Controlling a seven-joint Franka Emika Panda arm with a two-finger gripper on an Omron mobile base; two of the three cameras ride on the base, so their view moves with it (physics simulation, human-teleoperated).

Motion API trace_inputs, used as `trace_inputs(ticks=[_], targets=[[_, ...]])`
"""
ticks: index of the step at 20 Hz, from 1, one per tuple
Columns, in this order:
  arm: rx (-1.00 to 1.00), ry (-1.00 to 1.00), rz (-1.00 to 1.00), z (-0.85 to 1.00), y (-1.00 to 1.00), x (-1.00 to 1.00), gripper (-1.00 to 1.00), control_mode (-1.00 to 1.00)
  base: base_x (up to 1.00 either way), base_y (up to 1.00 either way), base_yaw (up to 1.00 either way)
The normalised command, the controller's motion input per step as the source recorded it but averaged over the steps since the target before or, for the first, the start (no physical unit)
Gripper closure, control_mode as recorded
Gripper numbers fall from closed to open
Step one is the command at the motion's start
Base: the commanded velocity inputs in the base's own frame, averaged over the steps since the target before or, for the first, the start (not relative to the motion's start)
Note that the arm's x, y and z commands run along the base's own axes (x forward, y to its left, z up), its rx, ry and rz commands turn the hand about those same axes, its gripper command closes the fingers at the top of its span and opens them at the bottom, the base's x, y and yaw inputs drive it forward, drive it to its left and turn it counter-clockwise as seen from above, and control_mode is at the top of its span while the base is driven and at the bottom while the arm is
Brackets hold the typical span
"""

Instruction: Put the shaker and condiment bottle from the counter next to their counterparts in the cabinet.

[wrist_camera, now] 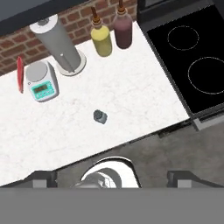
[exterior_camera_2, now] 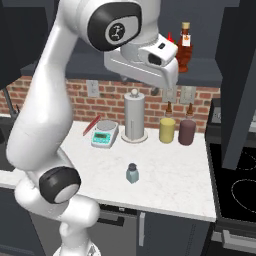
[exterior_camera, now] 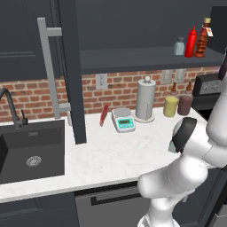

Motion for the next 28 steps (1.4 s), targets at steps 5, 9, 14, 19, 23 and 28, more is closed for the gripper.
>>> trace_inputs(ticks=[5, 9, 14, 19, 23, 28], targets=[[-0.13, 0.00, -0.17, -0.66, 0.65, -0.93, -1.00, -1.00, 0.00, 0.00, 0.00], [-0.25, 0.00, -0.18, -1.00, 0.96, -0.80, -1.00, -1.00, 0.00, 0.00, 0.00], [-0.33, -0.02, -0.07, -0.92, 0.89, -0.57, -1.00, -1.00, 0.00, 0.00, 0.00], [-0.29, -0.21, -0.03, -0.59, 0.62, -0.02, -1.00, -1.00, 0.00, 0.00, 0.00], [-0.33, -0.38, -0.12, -0.67, 0.53, 0.00, -1.00, -1.00, 0.00, 0.00, 0.00], [-0.24, -0.30, -0.25, -0.72, 0.38, 0.00, -1.00, -1.00, 0.00, 0.00, 0.00]])
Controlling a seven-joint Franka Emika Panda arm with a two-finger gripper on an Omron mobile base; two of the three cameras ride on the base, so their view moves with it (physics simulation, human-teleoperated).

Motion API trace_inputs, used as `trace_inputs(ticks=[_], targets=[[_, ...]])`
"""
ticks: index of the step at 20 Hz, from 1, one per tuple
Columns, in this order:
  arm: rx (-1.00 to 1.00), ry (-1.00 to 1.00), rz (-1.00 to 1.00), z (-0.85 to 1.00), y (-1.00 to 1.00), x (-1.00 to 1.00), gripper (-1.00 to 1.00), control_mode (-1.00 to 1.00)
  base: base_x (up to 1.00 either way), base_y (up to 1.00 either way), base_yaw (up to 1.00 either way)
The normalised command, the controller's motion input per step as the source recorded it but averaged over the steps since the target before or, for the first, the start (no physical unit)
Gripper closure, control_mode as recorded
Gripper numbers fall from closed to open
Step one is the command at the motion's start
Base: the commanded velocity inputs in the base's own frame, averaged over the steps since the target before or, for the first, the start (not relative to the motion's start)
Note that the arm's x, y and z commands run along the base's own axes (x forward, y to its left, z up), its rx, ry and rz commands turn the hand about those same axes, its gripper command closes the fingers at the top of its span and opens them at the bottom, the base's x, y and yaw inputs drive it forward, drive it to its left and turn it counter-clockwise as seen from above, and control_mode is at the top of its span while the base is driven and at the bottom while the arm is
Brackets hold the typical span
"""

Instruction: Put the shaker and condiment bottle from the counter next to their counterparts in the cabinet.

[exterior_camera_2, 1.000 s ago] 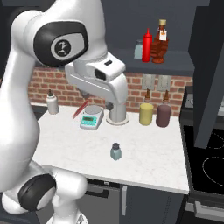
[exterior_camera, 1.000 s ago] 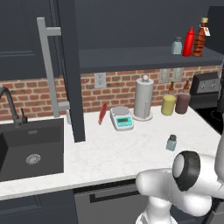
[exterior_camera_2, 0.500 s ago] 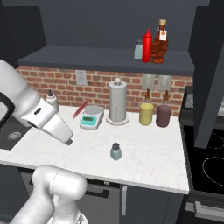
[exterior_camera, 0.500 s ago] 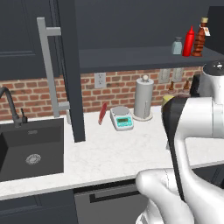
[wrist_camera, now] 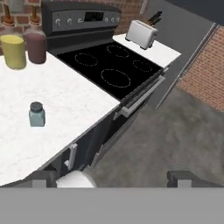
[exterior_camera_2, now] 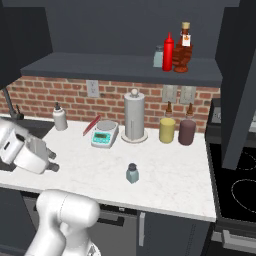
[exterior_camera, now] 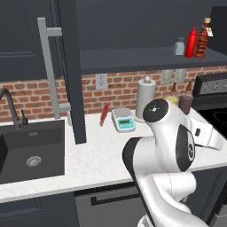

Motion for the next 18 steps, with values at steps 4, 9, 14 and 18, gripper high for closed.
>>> trace_inputs(ticks=[4, 9, 14, 18], targets=[[-0.12, -0.26, -0.33, -0.45, 0.04, 0.00, -1.00, -1.00, 0.00, 0.00, 0.00], [-0.09, -0.07, -0.18, -0.58, 0.01, -0.01, -1.00, -1.00, 0.00, 0.00, 0.00], [-0.11, -0.27, -0.01, -0.79, -0.01, 0.12, -1.00, -1.00, 0.00, 0.00, 0.00], [-0.12, -0.36, 0.00, -0.74, -0.03, 0.28, -1.00, -1.00, 0.00, 0.00, 0.00]])
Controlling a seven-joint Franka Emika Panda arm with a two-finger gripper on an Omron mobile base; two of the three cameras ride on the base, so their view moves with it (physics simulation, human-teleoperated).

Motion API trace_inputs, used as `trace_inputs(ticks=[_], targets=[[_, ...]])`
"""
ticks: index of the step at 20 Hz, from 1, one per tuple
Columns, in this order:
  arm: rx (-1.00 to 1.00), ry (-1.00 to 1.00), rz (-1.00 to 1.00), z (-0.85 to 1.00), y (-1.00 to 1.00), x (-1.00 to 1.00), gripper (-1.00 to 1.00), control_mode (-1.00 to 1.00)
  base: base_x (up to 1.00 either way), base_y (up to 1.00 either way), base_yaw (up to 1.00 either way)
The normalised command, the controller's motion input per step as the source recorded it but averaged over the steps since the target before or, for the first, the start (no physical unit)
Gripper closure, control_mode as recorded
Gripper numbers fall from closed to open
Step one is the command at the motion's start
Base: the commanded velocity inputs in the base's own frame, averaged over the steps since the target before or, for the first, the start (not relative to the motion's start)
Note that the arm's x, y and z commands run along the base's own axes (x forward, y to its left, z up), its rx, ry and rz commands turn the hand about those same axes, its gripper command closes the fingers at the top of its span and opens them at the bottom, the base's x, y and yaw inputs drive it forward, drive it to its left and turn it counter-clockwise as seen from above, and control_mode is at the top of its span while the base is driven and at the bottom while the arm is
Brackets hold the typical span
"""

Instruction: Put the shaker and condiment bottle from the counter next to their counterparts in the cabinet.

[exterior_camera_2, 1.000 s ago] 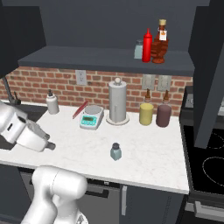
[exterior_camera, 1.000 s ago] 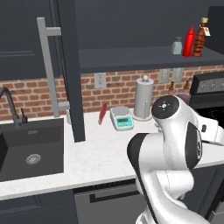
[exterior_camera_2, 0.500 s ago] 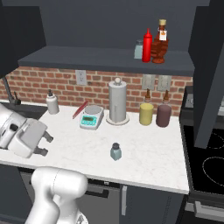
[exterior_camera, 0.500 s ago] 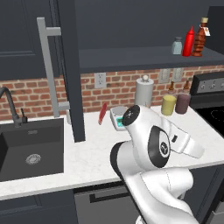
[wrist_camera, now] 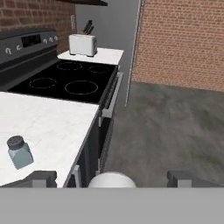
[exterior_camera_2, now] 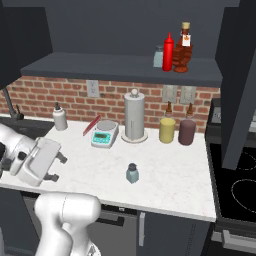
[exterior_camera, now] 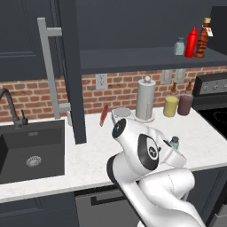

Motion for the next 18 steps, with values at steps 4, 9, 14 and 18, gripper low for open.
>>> trace_inputs(ticks=[4, 9, 14, 18], targets=[[-0.15, -0.12, 0.00, -0.62, 0.03, 0.18, -1.00, -1.00, 0.00, 0.00, 0.00], [-0.04, -0.08, 0.00, -0.31, -0.12, 0.26, -1.00, -1.00, 0.00, 0.00, 0.00], [0.00, 0.00, 0.00, -0.01, -0.25, 0.27, -1.00, -1.00, 0.00, 0.00, 0.00], [0.00, 0.00, 0.00, 0.00, -0.17, 0.17, -1.00, -1.00, 0.00, 0.00, 0.00]])
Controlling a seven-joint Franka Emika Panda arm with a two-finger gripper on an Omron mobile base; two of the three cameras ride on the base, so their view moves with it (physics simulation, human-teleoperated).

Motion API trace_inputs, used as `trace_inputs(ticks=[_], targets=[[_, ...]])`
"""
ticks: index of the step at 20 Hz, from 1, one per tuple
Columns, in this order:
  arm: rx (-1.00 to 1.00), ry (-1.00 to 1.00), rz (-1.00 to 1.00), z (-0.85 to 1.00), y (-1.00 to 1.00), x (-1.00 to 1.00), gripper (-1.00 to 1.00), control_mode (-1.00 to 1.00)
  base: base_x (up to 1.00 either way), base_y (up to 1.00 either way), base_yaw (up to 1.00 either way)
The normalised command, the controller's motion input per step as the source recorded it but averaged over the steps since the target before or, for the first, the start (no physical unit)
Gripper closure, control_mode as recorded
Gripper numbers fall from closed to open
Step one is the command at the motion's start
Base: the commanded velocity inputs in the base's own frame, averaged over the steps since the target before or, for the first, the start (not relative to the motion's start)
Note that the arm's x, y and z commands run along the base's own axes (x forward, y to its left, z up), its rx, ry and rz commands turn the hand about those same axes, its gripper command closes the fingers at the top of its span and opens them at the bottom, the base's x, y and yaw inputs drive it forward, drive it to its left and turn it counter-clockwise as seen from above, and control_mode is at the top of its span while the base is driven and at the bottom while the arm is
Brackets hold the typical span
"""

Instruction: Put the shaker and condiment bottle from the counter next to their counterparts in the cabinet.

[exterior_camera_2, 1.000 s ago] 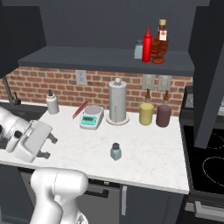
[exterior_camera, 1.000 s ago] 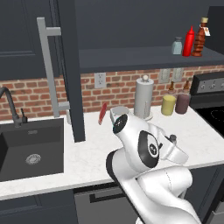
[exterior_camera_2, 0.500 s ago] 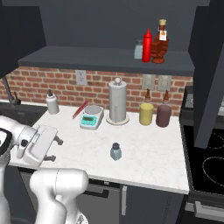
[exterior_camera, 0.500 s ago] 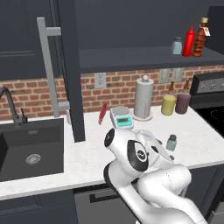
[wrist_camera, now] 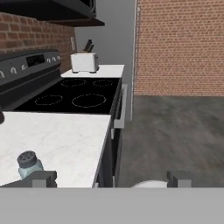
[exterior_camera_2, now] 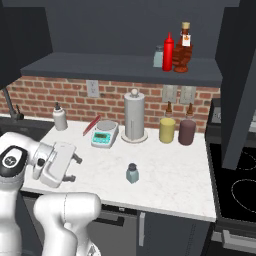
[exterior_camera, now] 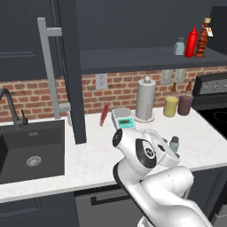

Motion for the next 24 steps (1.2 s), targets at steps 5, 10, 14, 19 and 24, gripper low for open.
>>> trace_inputs(ticks=[5, 10, 14, 19, 24], targets=[[-0.05, 0.02, 0.00, -0.07, 0.04, 0.05, -1.00, -1.00, 0.00, 0.00, 0.00], [-0.01, 0.00, 0.00, -0.03, 0.00, 0.24, -1.00, -1.00, 0.00, 0.00, 0.00], [0.00, 0.00, 0.00, -0.03, -0.05, 0.33, -1.00, -1.00, 0.00, 0.00, 0.00], [0.00, 0.00, 0.00, -0.12, -0.03, 0.31, -1.00, -1.00, 0.00, 0.00, 0.00], [0.00, 0.01, 0.00, -0.15, -0.05, 0.22, -1.00, -1.00, 0.00, 0.00, 0.00]])
